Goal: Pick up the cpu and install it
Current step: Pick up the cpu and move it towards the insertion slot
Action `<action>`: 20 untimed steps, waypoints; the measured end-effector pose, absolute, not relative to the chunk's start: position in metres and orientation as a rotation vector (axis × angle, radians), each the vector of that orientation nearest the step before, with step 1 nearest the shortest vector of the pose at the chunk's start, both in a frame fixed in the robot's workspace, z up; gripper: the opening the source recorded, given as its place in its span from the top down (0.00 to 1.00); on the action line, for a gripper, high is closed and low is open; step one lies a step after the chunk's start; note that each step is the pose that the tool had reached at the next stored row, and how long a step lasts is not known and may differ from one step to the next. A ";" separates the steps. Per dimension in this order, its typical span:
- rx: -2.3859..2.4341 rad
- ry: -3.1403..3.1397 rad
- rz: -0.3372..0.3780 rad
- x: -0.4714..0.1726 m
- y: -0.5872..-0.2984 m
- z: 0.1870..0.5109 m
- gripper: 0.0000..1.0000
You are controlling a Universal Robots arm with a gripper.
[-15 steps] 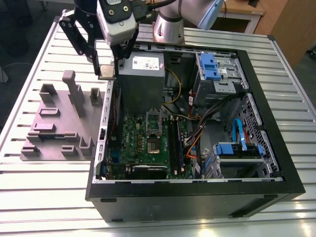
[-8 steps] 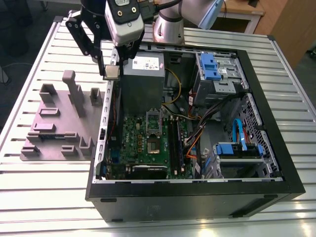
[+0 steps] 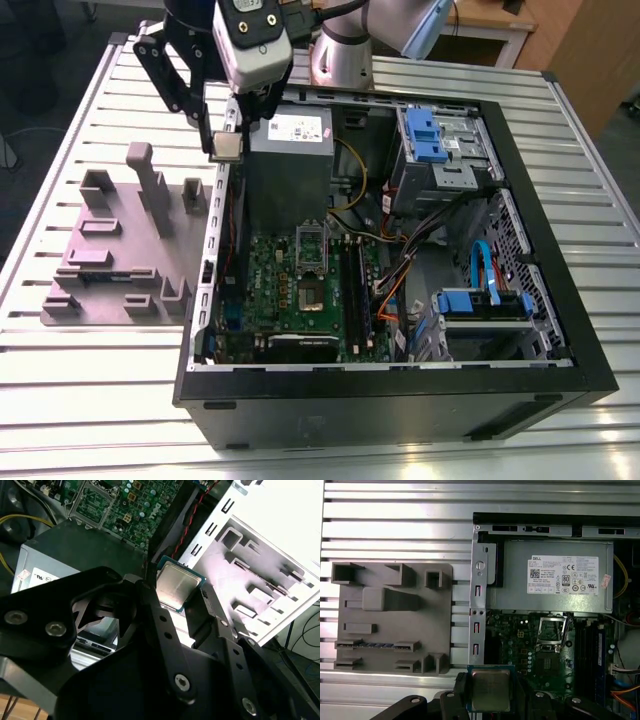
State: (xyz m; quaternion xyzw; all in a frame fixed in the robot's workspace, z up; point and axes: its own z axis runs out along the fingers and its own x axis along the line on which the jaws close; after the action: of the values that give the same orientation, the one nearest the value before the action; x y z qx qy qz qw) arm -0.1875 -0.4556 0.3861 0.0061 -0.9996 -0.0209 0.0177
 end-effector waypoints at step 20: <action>0.019 -3.106 -0.065 -0.128 -0.456 0.383 0.53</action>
State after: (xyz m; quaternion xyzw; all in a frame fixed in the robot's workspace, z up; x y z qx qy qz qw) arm -0.1278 -0.4557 0.3834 0.0062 -0.9996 -0.0208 0.0175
